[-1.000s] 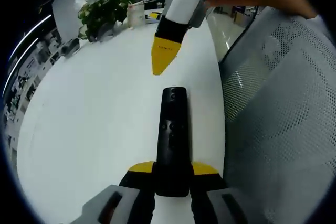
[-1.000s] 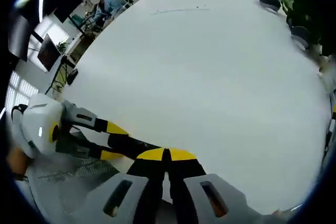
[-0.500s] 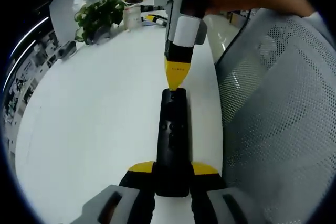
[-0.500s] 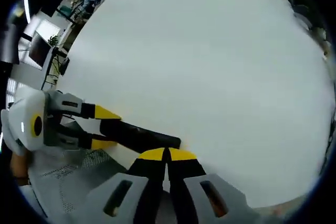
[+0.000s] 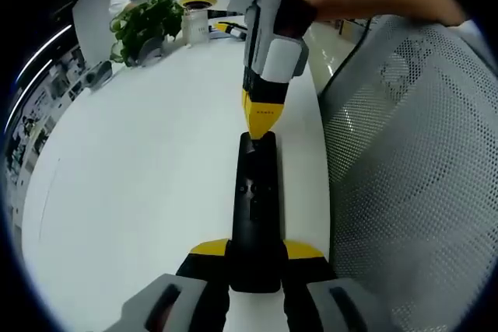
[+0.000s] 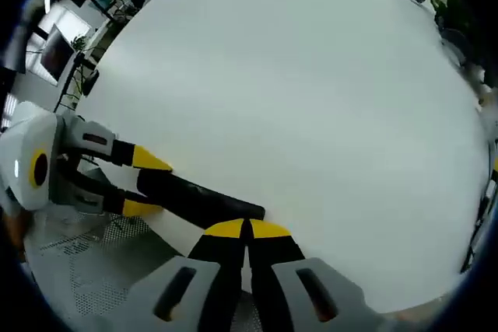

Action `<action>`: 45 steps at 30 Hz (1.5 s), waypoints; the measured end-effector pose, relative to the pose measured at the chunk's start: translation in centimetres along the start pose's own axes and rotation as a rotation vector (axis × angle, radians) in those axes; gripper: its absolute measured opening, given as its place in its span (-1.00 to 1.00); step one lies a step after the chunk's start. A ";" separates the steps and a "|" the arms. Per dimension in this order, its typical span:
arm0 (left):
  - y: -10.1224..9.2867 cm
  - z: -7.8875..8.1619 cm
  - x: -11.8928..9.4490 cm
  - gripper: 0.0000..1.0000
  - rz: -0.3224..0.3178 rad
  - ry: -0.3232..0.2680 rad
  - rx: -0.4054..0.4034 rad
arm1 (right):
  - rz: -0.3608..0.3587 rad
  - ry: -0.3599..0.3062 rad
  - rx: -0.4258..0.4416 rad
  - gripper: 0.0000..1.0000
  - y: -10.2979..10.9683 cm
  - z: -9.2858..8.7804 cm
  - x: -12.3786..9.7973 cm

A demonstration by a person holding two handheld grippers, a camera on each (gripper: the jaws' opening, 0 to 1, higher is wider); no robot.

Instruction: Press the specified remote control buttons in sequence, fully releasing each button before pressing the next.

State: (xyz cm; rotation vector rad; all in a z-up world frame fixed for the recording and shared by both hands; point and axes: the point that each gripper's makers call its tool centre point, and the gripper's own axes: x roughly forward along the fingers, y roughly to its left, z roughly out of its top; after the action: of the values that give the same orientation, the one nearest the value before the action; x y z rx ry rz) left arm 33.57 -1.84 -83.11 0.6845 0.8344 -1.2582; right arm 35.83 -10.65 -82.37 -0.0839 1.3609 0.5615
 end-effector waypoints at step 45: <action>0.1 0.2 0.1 -0.51 0.007 -0.024 -0.010 | 0.132 -0.008 0.106 -1.00 1.1 0.2 0.3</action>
State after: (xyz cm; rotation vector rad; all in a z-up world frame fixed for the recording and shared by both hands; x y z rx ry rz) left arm 33.67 -2.01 -83.08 0.6632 0.8175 -1.2530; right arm 35.57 -9.56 -82.29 0.0953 1.3927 0.5983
